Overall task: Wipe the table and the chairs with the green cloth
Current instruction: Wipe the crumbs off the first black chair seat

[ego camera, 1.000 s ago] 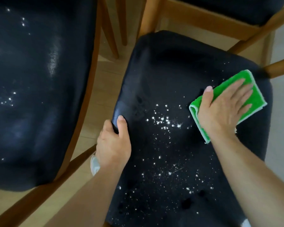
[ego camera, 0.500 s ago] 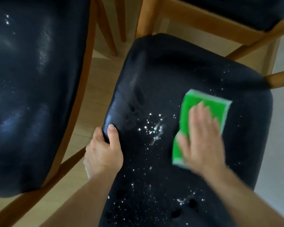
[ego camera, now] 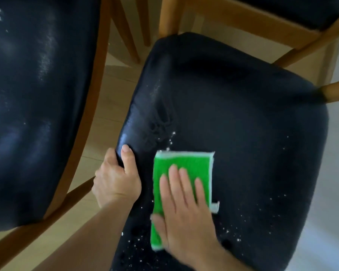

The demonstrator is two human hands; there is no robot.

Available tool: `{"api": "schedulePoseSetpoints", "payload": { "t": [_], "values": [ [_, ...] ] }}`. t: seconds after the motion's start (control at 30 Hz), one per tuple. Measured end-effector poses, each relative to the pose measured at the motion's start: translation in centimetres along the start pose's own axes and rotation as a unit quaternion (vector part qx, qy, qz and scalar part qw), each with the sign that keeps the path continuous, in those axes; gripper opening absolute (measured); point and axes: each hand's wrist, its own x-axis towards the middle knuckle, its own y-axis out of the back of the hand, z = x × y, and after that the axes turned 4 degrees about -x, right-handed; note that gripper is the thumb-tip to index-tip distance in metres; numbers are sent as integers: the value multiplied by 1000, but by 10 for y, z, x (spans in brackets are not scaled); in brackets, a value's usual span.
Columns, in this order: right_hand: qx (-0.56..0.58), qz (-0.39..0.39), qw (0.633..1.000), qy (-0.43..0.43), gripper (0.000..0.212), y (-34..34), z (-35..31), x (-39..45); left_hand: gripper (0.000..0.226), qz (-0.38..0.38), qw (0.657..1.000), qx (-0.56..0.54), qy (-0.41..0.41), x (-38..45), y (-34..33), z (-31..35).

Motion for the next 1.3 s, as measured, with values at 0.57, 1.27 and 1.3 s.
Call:
{"api": "schedulePoseSetpoints", "payload": {
  "t": [0.57, 1.27, 1.3],
  "values": [
    [31, 88, 967, -238, 70, 45, 76, 122, 47, 0, 1000, -13, -9, 2, -6, -6],
    [62, 94, 973, -200, 63, 59, 78, 181, 49, -9, 1000, -14, -14, 0, -2, -4],
    [57, 100, 973, -201, 62, 59, 73, 180, 50, -7, 1000, -16, -15, 0, -2, -4]
  ]
}}
